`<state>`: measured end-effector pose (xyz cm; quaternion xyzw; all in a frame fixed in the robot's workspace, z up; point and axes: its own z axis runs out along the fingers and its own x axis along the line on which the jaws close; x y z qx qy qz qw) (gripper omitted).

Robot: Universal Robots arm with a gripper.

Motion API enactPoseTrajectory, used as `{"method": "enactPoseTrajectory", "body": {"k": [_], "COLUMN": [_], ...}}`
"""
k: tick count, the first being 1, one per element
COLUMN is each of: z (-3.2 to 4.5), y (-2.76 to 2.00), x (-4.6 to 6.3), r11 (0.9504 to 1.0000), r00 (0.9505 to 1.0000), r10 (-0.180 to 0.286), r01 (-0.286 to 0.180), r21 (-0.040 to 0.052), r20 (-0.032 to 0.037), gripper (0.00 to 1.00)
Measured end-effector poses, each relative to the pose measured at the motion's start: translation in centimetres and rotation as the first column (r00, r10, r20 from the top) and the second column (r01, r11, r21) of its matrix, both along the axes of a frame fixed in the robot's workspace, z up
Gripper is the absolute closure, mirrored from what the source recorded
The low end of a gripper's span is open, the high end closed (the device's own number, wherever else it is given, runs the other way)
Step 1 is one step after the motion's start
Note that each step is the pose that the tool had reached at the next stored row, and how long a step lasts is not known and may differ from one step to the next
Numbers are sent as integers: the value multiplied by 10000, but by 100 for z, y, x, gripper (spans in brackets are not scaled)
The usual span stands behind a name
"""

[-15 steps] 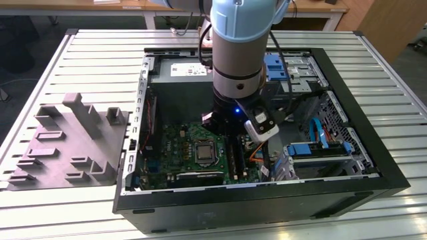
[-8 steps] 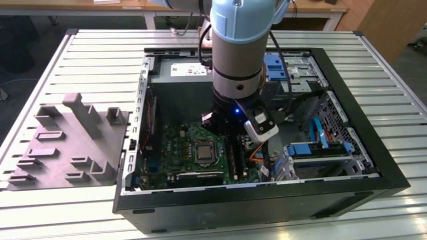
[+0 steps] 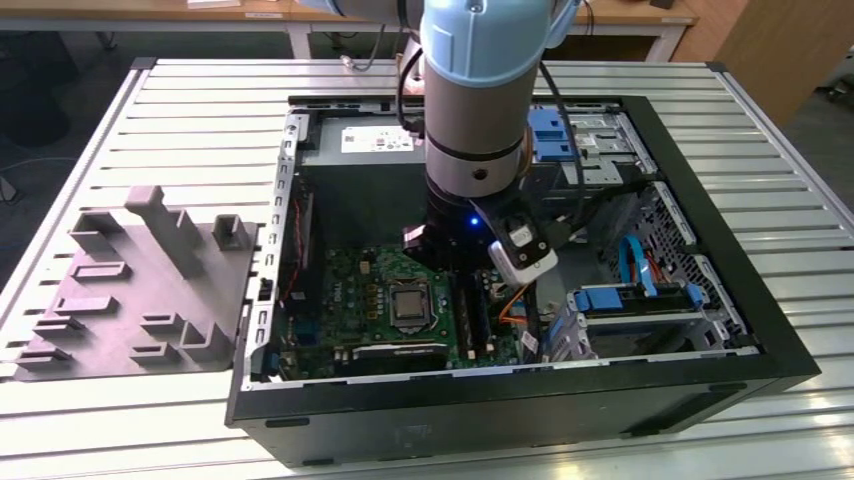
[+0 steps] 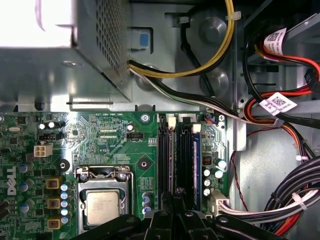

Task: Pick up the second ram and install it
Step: 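Insert the second ram into the second slot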

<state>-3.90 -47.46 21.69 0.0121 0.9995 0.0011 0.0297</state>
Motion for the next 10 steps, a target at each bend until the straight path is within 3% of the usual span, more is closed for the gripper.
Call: {"method": "enactPoseTrajectory", "body": {"k": [10], "z": [31], "y": [-2], "x": [-1], "r11": [10000], "r00": [10000], "r10": [0], "r01": [0], "r21": [6], "r20": [-4], "gripper": [88]}}
